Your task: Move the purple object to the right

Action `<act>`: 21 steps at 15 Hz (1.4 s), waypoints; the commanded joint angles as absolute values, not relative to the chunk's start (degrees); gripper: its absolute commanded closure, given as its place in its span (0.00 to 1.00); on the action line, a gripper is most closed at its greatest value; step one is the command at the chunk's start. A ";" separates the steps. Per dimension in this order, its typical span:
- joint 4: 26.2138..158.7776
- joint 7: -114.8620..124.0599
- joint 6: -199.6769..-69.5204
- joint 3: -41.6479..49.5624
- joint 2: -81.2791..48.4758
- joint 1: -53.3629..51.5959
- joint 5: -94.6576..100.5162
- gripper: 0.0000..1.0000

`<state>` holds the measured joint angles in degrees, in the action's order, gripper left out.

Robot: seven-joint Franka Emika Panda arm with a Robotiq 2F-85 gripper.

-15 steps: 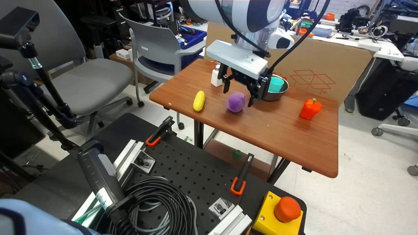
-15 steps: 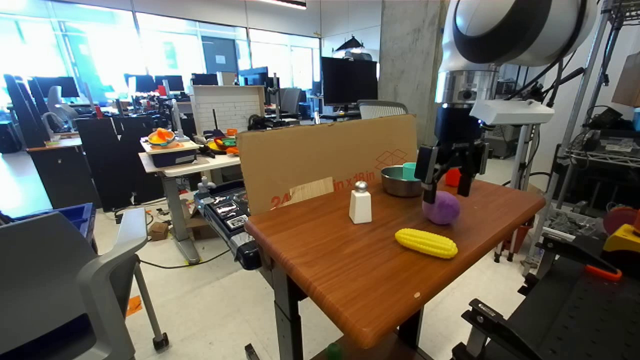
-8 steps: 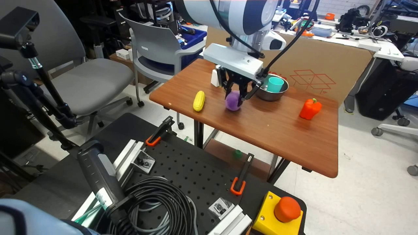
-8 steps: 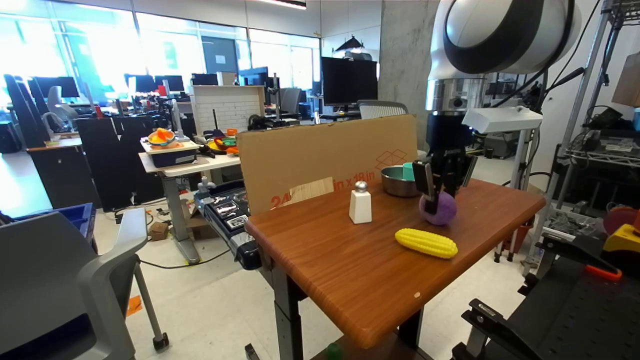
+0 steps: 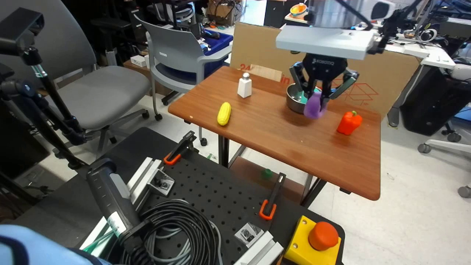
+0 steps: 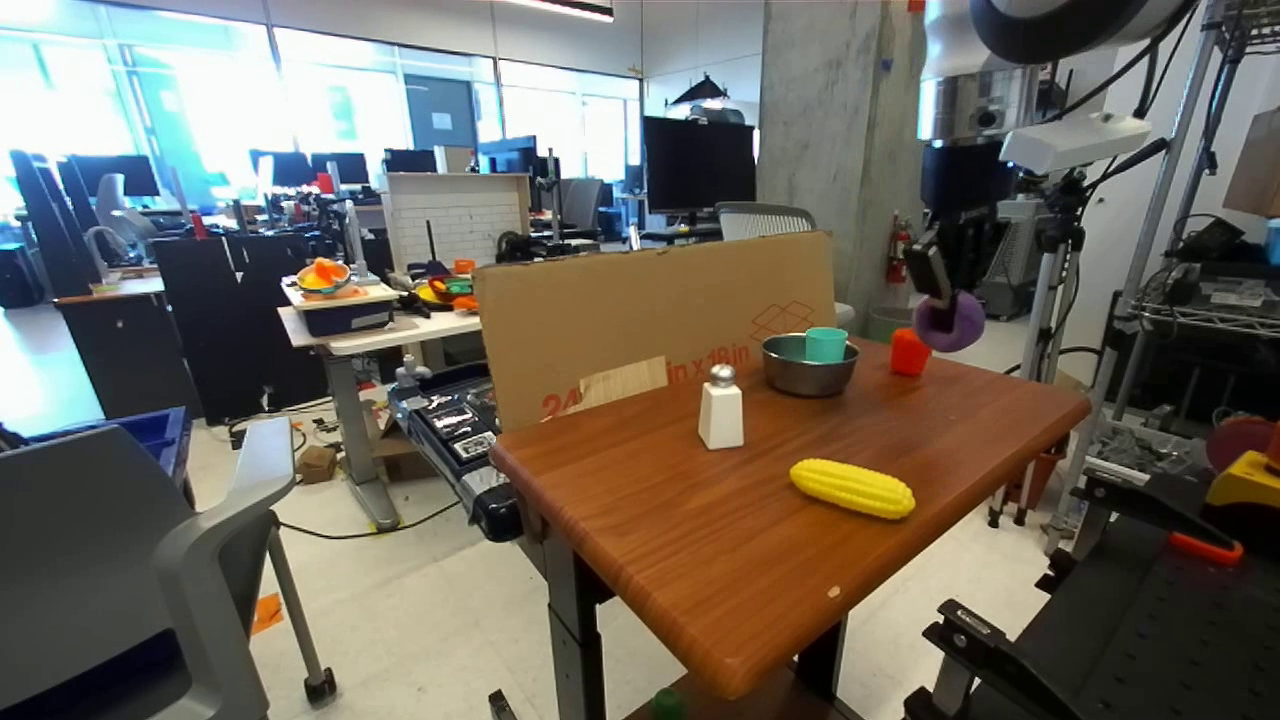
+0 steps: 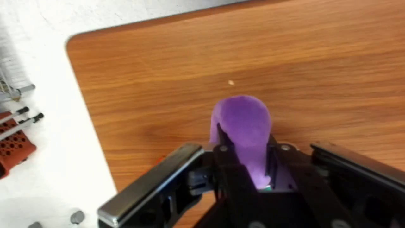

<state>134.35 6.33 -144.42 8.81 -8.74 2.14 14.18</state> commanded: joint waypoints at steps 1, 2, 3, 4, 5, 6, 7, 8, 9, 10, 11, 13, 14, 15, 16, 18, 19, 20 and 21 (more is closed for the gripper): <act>133.88 6.67 -138.30 12.49 -5.08 6.45 17.53 0.94; 133.36 7.12 -137.25 13.44 -5.06 7.75 18.40 0.94; 132.62 7.34 -136.39 14.20 -5.47 8.91 19.04 0.94; 131.91 6.44 -136.23 14.75 -6.34 10.09 18.74 0.94; 131.21 6.39 -136.26 15.19 -7.18 10.93 18.73 0.94; 130.87 5.74 -137.14 15.49 -8.03 11.69 18.26 0.94; 130.67 5.45 -138.41 15.69 -8.87 12.24 18.35 0.94; 130.33 5.39 -139.24 15.79 -9.84 12.63 18.22 0.94; 129.71 6.01 -140.00 15.94 -10.94 12.86 18.26 0.94; 128.91 6.42 -140.45 16.08 -12.22 13.10 17.56 0.94; 128.08 7.30 -140.97 16.33 -13.54 13.14 17.59 0.94; 126.74 10.27 -142.99 16.90 -16.31 12.94 17.49 0.94; 126.08 11.83 -144.03 17.13 -17.70 12.74 17.02 0.94; 125.55 13.40 -145.13 17.26 -19.13 12.50 16.46 0.94; 125.14 14.75 -146.16 17.38 -20.36 12.27 16.01 0.94; 124.86 16.54 -147.84 17.22 -22.45 11.87 14.78 0.94; 124.70 16.82 -148.35 17.04 -23.39 11.74 13.83 0.94; 124.72 16.88 -148.75 16.74 -24.13 11.56 12.80 0.94; 124.72 16.72 -149.07 16.41 -24.76 11.38 11.63 0.94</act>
<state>125.89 16.11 -147.68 16.69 -22.34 12.26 14.78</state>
